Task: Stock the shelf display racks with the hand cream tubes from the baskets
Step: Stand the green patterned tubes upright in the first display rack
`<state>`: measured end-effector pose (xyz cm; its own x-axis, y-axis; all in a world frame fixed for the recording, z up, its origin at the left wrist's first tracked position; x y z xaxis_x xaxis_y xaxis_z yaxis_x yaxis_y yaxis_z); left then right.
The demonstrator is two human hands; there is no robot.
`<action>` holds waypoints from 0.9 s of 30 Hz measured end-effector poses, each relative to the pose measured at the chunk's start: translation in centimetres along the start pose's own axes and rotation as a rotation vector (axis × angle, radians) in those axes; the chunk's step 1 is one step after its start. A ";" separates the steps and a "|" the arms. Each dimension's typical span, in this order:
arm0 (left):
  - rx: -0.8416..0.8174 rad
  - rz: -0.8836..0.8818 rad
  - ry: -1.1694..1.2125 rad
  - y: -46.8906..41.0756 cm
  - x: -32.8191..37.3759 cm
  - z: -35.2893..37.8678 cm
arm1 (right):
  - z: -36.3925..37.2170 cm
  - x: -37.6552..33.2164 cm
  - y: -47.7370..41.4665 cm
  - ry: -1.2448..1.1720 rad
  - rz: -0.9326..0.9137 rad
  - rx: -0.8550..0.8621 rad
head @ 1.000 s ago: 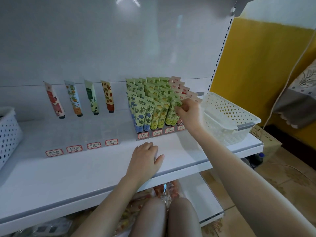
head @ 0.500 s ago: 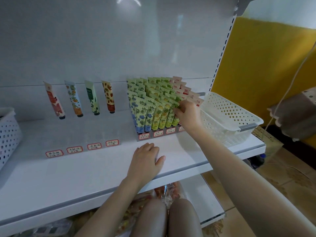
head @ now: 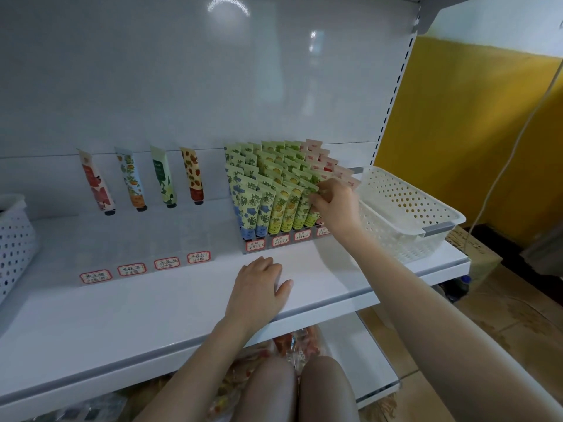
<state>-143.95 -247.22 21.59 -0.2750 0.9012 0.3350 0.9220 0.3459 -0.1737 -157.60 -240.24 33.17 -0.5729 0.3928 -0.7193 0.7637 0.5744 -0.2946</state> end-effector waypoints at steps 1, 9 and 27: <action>0.000 0.003 0.001 0.0 0.0 0.0 | -0.1 0.1 0.1 -0.024 0.006 0.008; -0.002 -0.018 0.004 0.2 0.2 -0.3 | -1.7 2.0 0.6 -0.109 0.100 0.142; -0.021 -0.009 0.034 0.2 0.1 -0.1 | -1.0 1.4 -0.5 -0.013 0.061 0.046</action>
<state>-143.72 -247.05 21.73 -0.2740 0.8884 0.3682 0.9251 0.3481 -0.1516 -159.05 -239.30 32.95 -0.5211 0.4167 -0.7449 0.8101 0.5162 -0.2779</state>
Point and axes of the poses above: each hand's wrist, its own y-axis away from the middle knuckle, its own z-axis out of the palm, x = y × z, the point moved 5 cm from there along -y, towards the middle knuckle, and after that the axes turned 6 degrees about -x, right-handed, at the moved point
